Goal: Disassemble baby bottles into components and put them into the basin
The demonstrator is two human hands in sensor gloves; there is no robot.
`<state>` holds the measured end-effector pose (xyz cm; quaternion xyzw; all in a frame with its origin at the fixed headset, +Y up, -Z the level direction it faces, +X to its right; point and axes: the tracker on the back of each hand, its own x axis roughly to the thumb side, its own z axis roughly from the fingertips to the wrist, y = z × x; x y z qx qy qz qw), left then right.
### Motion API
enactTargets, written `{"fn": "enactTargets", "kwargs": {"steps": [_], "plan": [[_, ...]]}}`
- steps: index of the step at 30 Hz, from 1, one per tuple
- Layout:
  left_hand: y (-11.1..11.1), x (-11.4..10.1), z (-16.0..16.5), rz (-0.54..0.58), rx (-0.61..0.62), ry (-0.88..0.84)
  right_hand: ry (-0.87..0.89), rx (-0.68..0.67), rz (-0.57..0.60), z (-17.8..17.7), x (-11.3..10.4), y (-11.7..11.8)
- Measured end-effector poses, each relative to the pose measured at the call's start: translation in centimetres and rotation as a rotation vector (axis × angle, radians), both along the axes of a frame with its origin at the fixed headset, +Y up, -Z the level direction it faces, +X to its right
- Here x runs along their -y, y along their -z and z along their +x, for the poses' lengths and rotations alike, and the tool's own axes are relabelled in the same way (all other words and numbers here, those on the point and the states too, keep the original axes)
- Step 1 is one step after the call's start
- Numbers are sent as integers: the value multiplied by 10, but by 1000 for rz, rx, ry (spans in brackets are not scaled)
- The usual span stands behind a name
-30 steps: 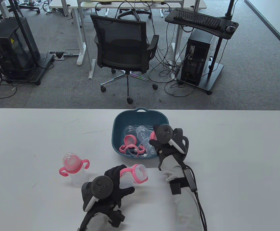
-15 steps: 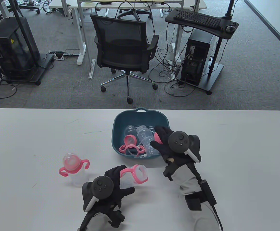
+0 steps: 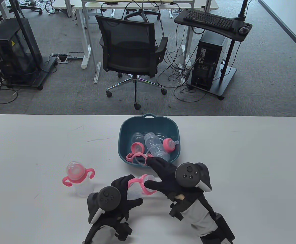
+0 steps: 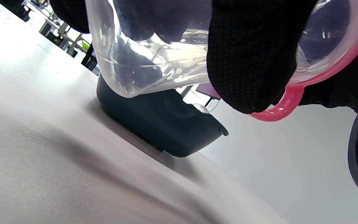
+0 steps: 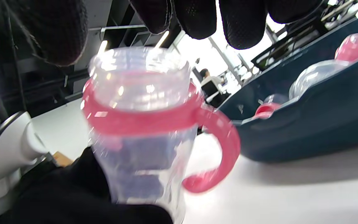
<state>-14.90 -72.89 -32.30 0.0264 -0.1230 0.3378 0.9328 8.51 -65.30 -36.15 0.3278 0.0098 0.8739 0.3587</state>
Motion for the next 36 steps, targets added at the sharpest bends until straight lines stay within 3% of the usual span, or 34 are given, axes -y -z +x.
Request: {"fn": "enactTargets", "kwargs": {"steps": [4,12,36], "plan": [[0,0,0,4,4,2,-35,-78,-67,-10,12,-1],[0,1,2,1,6,9,-6,-102,-60,-14,14,-3],[2,5,-3,-18,-9,-7,103,31,34,26,-16,-4]]}}
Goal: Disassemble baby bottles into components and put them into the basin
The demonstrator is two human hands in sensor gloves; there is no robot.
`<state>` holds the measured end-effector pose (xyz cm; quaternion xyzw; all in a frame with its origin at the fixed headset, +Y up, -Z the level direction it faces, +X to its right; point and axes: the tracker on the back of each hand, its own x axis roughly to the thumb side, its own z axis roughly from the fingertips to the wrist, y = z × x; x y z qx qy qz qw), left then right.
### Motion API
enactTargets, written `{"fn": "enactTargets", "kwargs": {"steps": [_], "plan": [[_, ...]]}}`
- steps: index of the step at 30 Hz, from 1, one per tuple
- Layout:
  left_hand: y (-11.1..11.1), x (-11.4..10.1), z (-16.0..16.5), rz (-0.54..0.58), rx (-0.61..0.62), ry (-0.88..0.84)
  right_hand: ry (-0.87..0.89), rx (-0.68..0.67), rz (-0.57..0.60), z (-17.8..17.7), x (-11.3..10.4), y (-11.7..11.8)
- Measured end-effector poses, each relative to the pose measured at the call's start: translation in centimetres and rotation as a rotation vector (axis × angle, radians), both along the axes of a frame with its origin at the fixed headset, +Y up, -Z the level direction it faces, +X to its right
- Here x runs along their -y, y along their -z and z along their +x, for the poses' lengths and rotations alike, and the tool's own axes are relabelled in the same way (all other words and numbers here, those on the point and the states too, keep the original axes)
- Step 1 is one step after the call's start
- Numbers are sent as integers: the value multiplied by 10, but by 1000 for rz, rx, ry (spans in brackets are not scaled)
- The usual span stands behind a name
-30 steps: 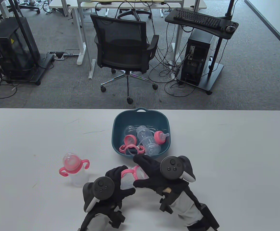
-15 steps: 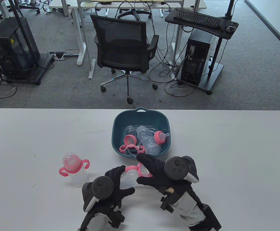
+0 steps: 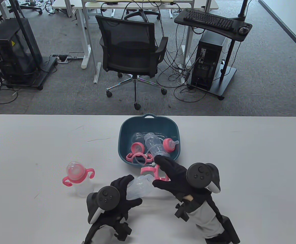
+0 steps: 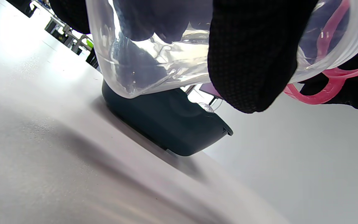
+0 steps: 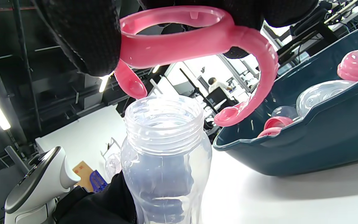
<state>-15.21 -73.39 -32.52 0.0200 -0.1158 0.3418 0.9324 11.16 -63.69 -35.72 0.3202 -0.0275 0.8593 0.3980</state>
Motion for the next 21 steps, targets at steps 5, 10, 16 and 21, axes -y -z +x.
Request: {"fn": "enactTargets", "kwargs": {"steps": [5,10,16,21], "plan": [[0,0,0,1,1,-1,1,9,2,1,-1,0],[0,0,1,3,4,3,4,29,9,2,-1,1],[0,0,1,3,4,4,3,83,14,5,-4,7],[-1,0,1,3,5,5,-6,135,29,3,-12,19]]}}
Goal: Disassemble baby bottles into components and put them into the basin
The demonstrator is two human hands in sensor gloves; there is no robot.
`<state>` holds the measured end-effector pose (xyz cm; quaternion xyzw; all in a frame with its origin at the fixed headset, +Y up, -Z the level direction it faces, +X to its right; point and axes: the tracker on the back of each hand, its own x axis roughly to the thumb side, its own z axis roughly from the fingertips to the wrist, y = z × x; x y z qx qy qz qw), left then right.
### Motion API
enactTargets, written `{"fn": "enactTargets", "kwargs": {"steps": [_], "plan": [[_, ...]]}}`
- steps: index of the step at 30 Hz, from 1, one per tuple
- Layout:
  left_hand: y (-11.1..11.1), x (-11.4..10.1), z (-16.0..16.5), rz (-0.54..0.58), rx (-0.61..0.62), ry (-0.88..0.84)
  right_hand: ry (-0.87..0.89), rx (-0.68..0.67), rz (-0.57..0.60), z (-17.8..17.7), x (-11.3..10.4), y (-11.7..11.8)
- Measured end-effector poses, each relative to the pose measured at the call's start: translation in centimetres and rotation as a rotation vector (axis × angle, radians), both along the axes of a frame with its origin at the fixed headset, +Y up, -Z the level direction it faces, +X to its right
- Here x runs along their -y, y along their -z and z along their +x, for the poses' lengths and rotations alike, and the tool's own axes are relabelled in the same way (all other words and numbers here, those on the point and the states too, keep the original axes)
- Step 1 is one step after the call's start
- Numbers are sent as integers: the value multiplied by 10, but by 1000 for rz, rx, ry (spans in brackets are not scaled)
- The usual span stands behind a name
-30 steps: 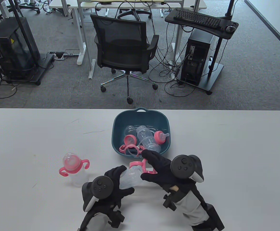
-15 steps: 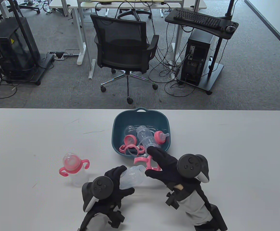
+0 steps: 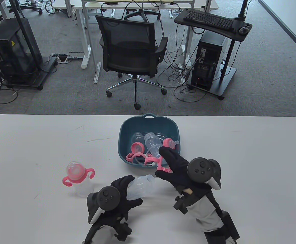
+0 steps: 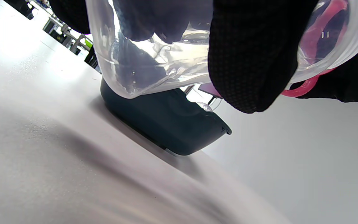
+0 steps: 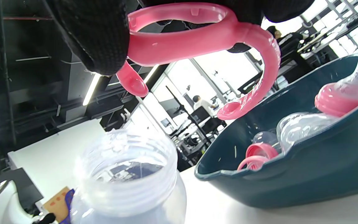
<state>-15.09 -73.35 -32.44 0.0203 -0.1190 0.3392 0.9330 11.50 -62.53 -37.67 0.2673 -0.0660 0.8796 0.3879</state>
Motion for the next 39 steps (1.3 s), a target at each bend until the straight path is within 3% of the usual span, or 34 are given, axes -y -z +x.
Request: {"fn": "enactTargets", "kwargs": {"steps": [17,28,39], "plan": [[0,0,1,-9,0,-1,-205,194,4,-20,-19,71],[1,-1,-1,-13,-5,-18,-383,293,6,-38,-3,109],[2,-2,-3,-13,-8,-31,-509,332,7,-45,22,129]]}}
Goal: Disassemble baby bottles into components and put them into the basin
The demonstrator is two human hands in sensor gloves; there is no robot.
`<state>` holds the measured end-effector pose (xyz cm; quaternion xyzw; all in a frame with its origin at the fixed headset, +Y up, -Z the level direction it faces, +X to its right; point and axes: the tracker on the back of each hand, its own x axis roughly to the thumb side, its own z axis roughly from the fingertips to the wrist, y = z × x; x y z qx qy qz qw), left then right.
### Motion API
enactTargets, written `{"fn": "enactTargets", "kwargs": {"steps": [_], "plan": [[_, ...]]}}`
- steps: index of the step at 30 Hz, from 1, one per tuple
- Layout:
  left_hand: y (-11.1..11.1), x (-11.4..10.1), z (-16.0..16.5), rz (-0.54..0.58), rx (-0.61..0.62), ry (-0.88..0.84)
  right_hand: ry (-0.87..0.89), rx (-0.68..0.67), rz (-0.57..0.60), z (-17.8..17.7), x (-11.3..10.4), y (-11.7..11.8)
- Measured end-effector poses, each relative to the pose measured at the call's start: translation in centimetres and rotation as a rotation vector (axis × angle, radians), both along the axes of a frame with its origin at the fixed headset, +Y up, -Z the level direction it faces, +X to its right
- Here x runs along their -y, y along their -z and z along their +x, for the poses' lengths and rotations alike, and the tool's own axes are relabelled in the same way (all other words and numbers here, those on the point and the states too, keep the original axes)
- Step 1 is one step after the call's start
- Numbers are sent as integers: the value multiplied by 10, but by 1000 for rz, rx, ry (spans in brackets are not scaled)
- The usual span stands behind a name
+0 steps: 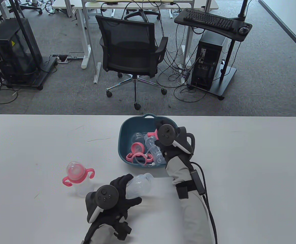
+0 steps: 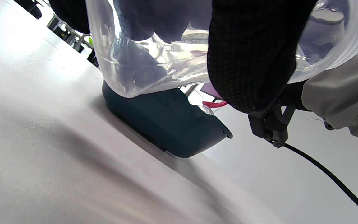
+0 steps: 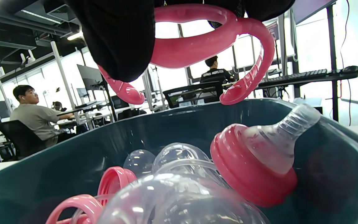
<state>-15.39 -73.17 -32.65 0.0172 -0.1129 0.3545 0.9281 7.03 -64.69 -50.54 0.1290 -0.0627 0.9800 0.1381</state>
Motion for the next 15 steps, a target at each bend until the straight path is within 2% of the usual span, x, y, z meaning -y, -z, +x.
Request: {"fn": "enactTargets", "kwargs": {"steps": [15], "plan": [[0,1,-1,-5,0,2,-82,-14,-52,-12,26,18]]}}
